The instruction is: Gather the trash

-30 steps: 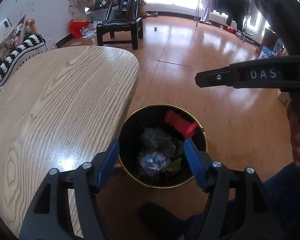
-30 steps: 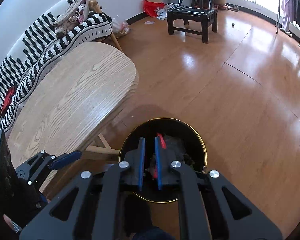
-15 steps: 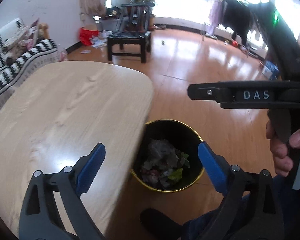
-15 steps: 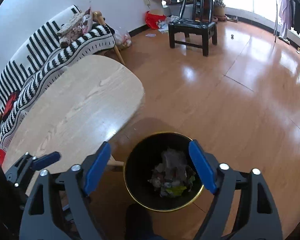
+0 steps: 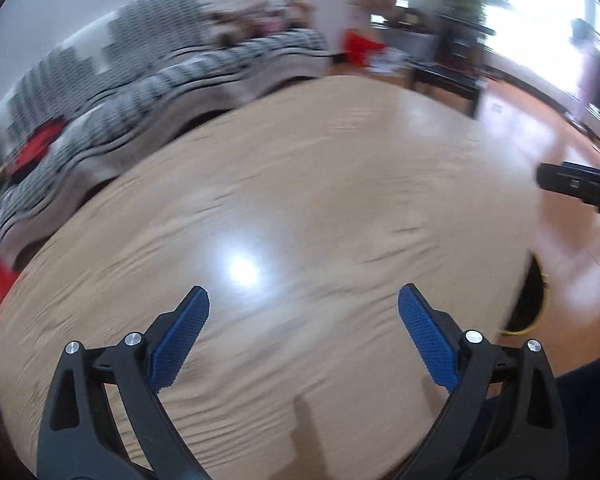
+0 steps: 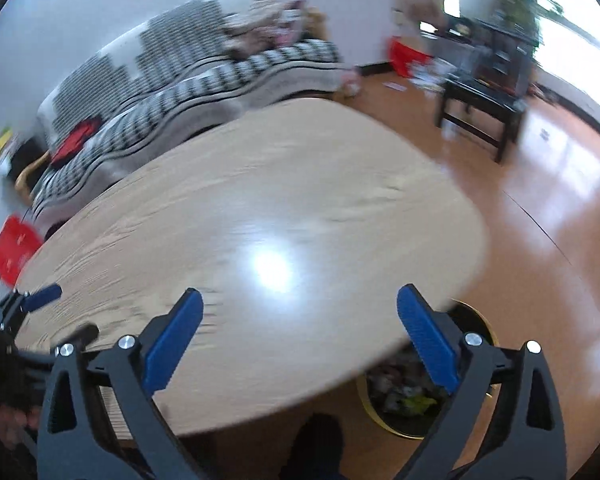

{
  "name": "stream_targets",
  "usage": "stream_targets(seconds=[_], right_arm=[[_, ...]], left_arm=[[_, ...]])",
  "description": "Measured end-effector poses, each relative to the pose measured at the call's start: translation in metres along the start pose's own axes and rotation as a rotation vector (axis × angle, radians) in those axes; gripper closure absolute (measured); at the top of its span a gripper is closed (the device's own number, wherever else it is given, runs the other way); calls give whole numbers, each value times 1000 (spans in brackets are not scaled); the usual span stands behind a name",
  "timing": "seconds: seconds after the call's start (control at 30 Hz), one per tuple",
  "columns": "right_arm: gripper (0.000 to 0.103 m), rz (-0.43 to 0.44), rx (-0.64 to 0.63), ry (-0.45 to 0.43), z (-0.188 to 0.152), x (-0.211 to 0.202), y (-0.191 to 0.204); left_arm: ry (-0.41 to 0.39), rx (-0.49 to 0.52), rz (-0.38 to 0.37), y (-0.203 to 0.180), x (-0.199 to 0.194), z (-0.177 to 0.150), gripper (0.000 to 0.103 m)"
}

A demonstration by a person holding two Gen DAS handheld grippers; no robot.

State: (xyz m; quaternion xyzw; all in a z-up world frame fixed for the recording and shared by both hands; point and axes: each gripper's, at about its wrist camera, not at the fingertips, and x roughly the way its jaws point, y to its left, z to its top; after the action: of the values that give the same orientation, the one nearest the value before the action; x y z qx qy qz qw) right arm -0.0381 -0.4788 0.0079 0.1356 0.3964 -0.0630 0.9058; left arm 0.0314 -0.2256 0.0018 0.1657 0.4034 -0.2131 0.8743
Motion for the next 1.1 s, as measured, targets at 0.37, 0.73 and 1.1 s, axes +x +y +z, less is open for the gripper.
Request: stream_targets(seconds=[0.37,0.73,1.1], right_arm=[[7,152,-289,-4,2,23,185],[7,159,-326,27,-5,47,223],[7,149,-321,33,-12,43,206]], left_arm=[[-26,-324,196,169,-63,-89,10],[-43,-434,284,224,-59,-105,10],[-31,-436,260,225,-48,-103,10]])
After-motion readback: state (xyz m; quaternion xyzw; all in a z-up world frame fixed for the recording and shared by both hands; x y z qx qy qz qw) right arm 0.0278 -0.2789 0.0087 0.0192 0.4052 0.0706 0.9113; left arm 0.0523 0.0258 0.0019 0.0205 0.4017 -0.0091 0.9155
